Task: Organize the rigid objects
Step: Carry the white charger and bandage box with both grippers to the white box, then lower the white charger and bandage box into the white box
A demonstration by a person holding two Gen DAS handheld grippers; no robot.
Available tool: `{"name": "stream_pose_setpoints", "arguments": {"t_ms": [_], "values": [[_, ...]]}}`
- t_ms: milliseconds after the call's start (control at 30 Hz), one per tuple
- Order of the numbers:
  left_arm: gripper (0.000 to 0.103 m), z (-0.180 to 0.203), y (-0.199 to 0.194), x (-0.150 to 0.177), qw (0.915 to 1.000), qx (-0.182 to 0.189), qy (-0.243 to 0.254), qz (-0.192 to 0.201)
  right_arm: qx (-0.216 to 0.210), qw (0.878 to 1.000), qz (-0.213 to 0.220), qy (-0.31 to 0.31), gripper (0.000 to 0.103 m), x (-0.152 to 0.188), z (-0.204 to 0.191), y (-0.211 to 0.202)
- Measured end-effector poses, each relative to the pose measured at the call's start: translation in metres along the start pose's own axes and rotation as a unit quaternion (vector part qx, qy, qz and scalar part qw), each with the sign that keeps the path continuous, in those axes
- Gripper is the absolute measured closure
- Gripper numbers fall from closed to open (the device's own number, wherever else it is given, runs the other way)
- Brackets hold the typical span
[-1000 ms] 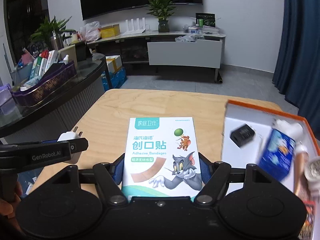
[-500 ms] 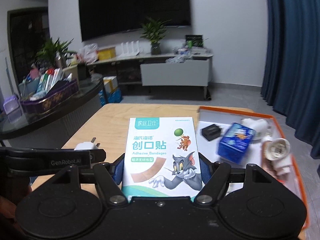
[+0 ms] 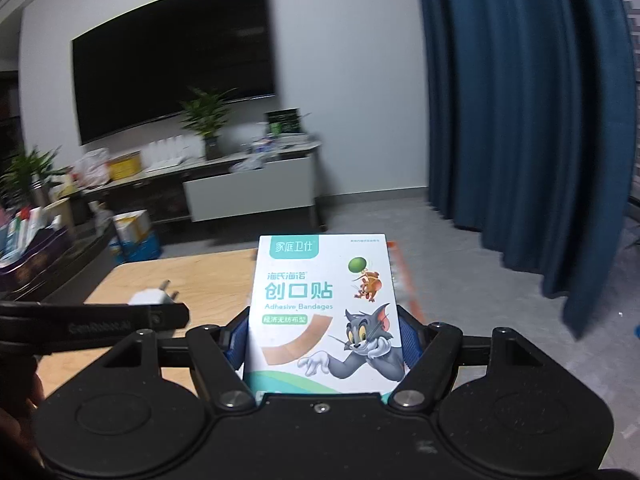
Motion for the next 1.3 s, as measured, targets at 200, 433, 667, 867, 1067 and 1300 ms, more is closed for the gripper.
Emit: {"name": "stream_pose_setpoints", "arguments": {"t_ms": [200, 433, 667, 867, 1067, 1300], "values": [[0.061, 0.018, 0.006, 0.008, 0.9998, 0.002, 0.019, 0.005, 0.012, 1.0, -0.014, 0.008, 0.019, 0.012, 0.018, -0.001], [0.061, 0.023, 0.009, 0.017, 0.9998, -0.003, 0.018, 0.004, 0.005, 1.0, -0.024, -0.002, 0.019, 0.013, 0.018, 0.007], [0.061, 0.018, 0.009, 0.018, 0.9999, -0.015, 0.009, -0.001, 0.004, 1.0, -0.03, -0.008, 0.019, 0.012, 0.016, 0.014], [0.061, 0.016, 0.009, 0.018, 0.9999, -0.014, 0.004, -0.001, 0.001, 0.999, -0.033, -0.014, 0.019, 0.011, 0.019, 0.017], [0.061, 0.013, 0.011, 0.019, 0.9998, -0.016, 0.004, -0.004, 0.001, 0.999, -0.04, -0.019, 0.019, 0.014, 0.019, 0.023], [0.061, 0.012, 0.014, 0.021, 0.9998, -0.017, 0.006, -0.009, -0.004, 0.999, -0.048, -0.023, 0.019, 0.012, 0.019, 0.029]]}}
Point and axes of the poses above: each gripper's, at about its wrist camera, not at the fingertips, and y roughly the way its jaws point, z to its right, x to its underside, the point moved 5 cm from there along y, roughly the way its jaws point, and after that the axes turned 14 degrees about -y, right-handed, at the moved point
